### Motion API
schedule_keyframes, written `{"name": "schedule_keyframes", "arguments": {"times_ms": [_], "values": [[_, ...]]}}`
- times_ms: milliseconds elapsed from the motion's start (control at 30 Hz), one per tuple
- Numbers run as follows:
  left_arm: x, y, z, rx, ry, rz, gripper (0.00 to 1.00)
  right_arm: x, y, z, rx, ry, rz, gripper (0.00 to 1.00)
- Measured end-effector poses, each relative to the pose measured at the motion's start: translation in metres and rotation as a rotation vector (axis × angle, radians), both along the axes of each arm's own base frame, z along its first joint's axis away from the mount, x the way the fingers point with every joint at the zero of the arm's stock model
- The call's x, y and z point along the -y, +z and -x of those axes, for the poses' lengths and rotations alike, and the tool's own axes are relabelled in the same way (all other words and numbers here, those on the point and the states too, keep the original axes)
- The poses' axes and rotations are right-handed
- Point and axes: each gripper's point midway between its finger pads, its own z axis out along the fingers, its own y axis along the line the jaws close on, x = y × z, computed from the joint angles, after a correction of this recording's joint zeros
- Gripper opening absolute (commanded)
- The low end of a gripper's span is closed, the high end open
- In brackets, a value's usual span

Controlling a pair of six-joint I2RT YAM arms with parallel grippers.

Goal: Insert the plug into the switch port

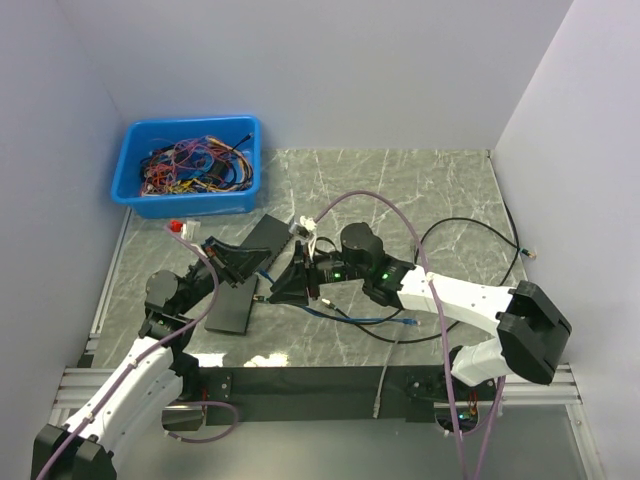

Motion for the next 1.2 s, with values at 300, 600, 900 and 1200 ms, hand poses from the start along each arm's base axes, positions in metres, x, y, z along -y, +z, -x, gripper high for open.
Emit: {"name": "schedule_keyframes", "arguments": {"times_ms": [300, 600, 900, 1200], "values": [[0.002, -0.001, 0.005, 0.014, -0.023, 0.001, 0.0, 0.001, 0.014, -0.008, 0.043, -0.029, -0.032, 0.44], [0.004, 0.007, 0.012, 0.049, -0.054, 0.01, 0.0, 0.001, 0.025, -0.027, 0.067, -0.089, -0.044, 0.45], [0.005, 0.013, 0.018, 0.062, -0.077, 0.026, 0.0, -0.006, 0.02, -0.033, 0.056, -0.088, -0.03, 0.44], [0.005, 0.016, 0.02, 0.072, -0.084, 0.031, 0.0, -0.01, 0.008, -0.034, 0.03, -0.077, -0.008, 0.4]]}}
